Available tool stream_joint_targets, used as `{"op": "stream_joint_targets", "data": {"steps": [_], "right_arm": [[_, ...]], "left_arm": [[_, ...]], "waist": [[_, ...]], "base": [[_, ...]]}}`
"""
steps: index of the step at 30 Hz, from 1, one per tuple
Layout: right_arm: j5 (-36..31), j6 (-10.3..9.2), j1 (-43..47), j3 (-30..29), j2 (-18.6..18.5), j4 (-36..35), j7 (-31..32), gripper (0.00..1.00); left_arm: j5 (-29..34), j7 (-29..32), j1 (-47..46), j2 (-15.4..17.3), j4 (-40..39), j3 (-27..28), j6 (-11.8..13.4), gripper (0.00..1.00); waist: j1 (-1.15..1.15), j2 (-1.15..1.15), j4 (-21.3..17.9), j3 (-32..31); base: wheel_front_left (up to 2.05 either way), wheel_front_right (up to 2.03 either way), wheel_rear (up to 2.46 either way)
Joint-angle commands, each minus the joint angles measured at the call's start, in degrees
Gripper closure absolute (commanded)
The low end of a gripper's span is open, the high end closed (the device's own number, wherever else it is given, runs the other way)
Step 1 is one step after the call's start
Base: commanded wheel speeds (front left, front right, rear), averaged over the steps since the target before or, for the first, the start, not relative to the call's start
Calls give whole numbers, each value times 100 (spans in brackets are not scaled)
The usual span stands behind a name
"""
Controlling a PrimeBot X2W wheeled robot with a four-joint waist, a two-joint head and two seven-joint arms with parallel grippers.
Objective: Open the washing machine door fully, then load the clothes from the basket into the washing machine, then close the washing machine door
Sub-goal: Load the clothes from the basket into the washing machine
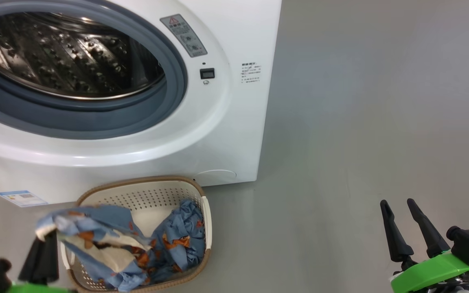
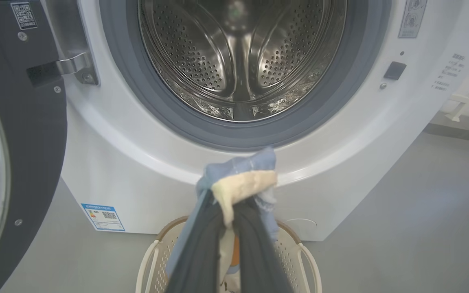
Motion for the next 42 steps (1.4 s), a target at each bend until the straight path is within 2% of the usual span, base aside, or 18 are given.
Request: {"op": "stream_joint_targets", "data": {"steps": [1, 8, 14, 15, 16, 21, 32, 37, 42], "right_arm": [[18, 9, -56, 151, -50, -149, -68, 0], [-11, 9, -178, 167, 54, -174, -68, 0], [-39, 9, -304, 201, 130, -184, -68, 0], [-52, 9, -370, 235, 166, -193, -68, 0], [-52, 9, -370, 235, 166, -193, -68, 0], [-80, 9, -557, 335, 259, -232, -68, 0], [-138, 9, -948, 591, 429, -299, -68, 0], [-155, 9, -1017, 651, 477, -331, -68, 0], [-163, 9, -1075, 727, 525, -356, -68, 0]], "left_arm": [[-23, -43, -439, 200, -220, 220, -8, 100], [-40, -43, -1548, 530, -358, 178, -8, 100], [-42, -43, -2591, 722, -64, 121, -8, 100], [-48, -43, -3004, 778, 228, 66, -8, 100], [-48, -43, -3004, 778, 228, 66, -8, 100], [-25, -43, -3978, 927, 1228, -150, -8, 100], [-259, -44, -5725, 1217, 4169, -744, -8, 100], [-424, 40, -6283, 1357, 5018, -1128, -8, 100], [-533, 41, -6791, 1541, 5484, -1350, -8, 100]], "waist": [[0, 0, -57, 98], [0, 0, -199, 372], [0, 0, -334, 571], [0, 0, -400, 665], [0, 0, -400, 665], [0, 0, -571, 950], [0, 0, -1025, 1581], [0, 0, -1159, 1749], [0, 0, -1284, 1876]], "base": [[0, 0, 0], [0, 0, 0], [0, 0, 0], [0, 0, 0], [0, 0, 0], [0, 0, 0], [0, 0, 0], [0, 0, 0], [0, 0, 0]]}}
